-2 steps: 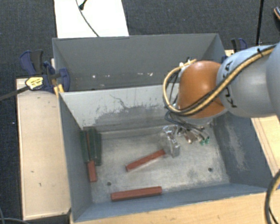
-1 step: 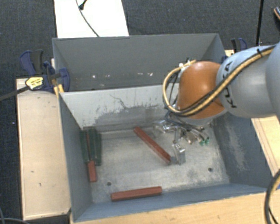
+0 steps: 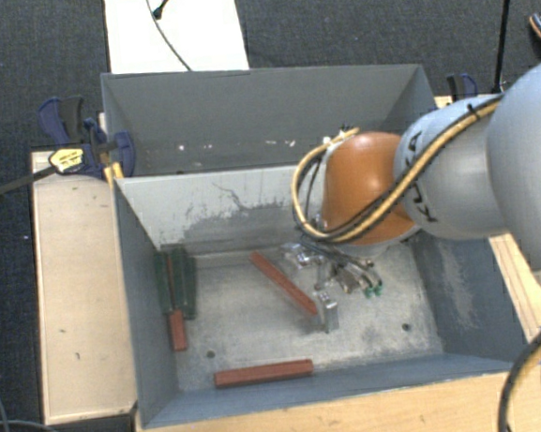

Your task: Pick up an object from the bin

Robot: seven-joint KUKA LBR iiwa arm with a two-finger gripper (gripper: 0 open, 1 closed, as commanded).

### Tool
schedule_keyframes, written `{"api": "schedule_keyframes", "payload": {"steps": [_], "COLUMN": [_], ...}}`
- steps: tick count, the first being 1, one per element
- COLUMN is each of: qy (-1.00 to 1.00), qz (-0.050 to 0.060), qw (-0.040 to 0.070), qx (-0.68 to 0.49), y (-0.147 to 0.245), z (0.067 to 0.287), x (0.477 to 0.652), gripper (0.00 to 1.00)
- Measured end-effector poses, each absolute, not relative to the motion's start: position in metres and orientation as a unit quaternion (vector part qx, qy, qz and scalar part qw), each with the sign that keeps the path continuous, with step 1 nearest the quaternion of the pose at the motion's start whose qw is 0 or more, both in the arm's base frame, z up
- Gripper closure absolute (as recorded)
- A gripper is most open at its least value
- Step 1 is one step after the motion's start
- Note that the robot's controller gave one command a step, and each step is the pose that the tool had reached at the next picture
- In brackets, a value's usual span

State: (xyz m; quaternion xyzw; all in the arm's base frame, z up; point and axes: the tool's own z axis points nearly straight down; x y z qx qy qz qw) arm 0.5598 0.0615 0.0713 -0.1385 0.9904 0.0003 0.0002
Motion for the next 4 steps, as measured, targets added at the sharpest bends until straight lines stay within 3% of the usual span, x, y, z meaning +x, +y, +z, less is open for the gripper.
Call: {"api": "schedule_keyframes", "payload": {"steps": [1,2,3,4], "qy": [0.993,0.998,0.998,0.980], "qz": [0.001,0.001,0.000,-0.001], "qw": [0.003,-0.001,0.000,0.005], "qx": [-0.114,-0.065,-0.065,-0.198], "y": [0.040,0.064,0.063,0.048], "z": [0.071,0.070,0.071,0.201], "x": [0.565,0.544,0.544,0.576], "gripper": [0.00,0.00,1.00,1.00]}}
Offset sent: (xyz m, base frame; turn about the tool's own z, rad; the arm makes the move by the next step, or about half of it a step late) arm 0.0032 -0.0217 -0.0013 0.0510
